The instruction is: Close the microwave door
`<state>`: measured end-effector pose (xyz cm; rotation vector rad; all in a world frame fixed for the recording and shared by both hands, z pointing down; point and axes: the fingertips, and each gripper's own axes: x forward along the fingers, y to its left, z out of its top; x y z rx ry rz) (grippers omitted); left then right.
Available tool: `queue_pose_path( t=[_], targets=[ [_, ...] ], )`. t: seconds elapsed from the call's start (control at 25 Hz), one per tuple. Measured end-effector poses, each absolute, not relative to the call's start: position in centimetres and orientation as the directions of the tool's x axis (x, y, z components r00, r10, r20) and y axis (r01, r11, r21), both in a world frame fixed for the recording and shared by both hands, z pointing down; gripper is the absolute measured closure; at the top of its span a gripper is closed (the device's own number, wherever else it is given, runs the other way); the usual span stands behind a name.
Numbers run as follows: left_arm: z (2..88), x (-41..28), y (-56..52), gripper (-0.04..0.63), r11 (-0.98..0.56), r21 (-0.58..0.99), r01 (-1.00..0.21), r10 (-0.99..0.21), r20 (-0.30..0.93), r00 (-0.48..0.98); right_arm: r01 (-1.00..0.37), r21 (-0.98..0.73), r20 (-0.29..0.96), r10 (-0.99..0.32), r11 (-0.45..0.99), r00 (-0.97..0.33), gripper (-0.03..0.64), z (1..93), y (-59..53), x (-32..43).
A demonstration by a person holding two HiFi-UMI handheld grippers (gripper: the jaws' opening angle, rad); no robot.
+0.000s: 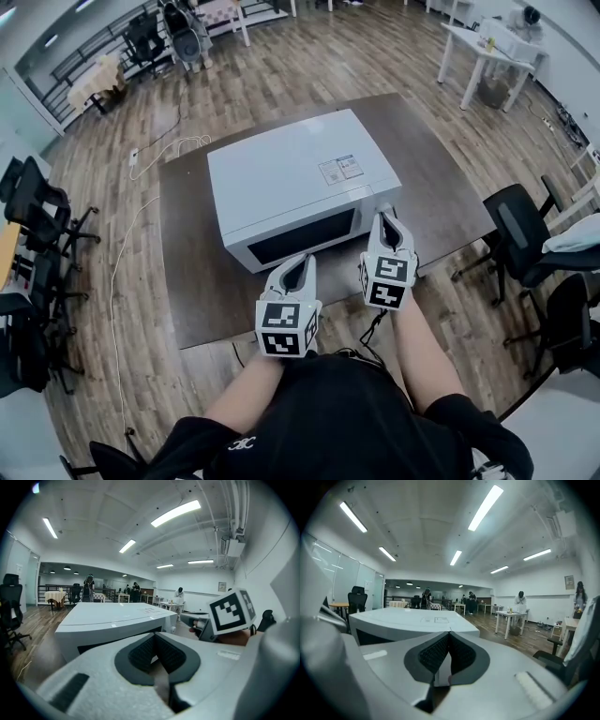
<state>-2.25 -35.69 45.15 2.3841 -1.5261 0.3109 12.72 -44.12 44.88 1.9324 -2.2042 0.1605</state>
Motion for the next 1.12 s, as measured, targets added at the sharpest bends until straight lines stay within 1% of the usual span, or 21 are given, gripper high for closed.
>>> queue_pose_path(
  t=[0.24,0.4,0.48,0.76,1.12],
  targets=[
    [44.7,-1.3,-35.4,0.586,-0.418,0.122,-0.900,-0.841,0.322,0.435,-0.986,-0.011,0.111,-0.980,0.168,-0.168,0.609,39.9,-40.4,12.8],
    [44.9,-0.8,-35.4,0.586,-0.426,0.117,-0.897,-0.836,0.328,0.440,-0.976,-0.073,0.053,-0.976,0.207,-0.212,0.609,39.3,-37.3,12.8],
    [45.0,-0.6,-35.4,0.586,-0.428,0.116,-0.896,-0.834,0.330,0.441,-0.976,-0.060,0.055,-0.976,0.207,-0.210,0.611,40.2,-36.5,13.1],
    [44.7,0.2,-35.3,0.586,-0.443,0.117,-0.889,-0.830,0.322,0.456,-0.973,-0.044,0.120,-0.965,0.228,-0.232,0.611,42.0,-35.7,12.9],
    [44.5,0.5,-35.1,0.586,-0.444,0.122,-0.888,-0.830,0.316,0.459,-0.974,-0.013,0.125,-0.966,0.227,-0.226,0.611,42.3,-35.5,12.6]
  ],
)
